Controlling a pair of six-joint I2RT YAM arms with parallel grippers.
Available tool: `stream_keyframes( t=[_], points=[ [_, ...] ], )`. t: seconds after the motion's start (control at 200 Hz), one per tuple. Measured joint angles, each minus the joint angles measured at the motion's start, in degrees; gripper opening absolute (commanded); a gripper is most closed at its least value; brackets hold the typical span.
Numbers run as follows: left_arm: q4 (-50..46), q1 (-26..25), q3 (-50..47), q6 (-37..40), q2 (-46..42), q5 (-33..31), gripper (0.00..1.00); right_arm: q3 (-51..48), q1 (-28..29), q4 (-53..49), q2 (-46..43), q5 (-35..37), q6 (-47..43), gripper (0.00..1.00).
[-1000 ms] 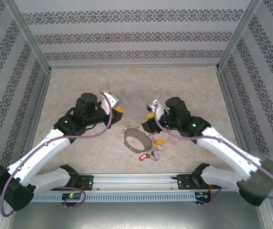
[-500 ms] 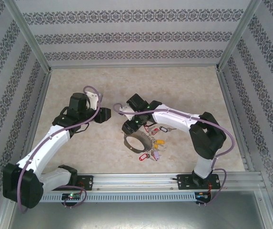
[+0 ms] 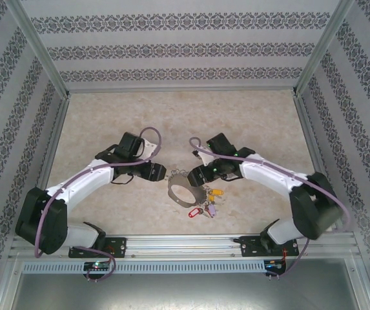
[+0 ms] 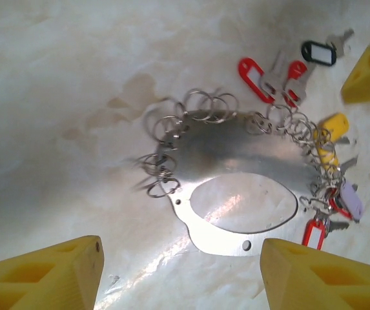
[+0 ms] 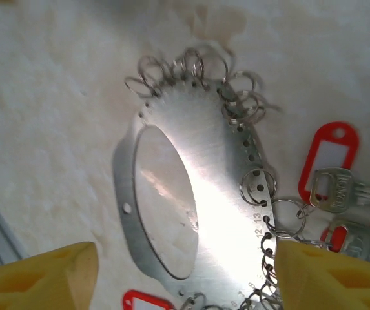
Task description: Put the keys on the keyring
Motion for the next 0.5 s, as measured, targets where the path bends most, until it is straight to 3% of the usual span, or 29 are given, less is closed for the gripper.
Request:
stream_keyframes(
  t=[0.185,0.5],
  points=[
    [-3.1,-2.8,3.5,9.7,3.3,-3.7,0.63,-5.1,-7.2,4.9,-7.7,-5.1,1.9,0.83],
    [-4.1,-4.7,6.8,20.6,12.6,-4.9,0.51,-6.4,-19.2,9.3,-10.1,-13.3,3.3,0.86]
  ],
)
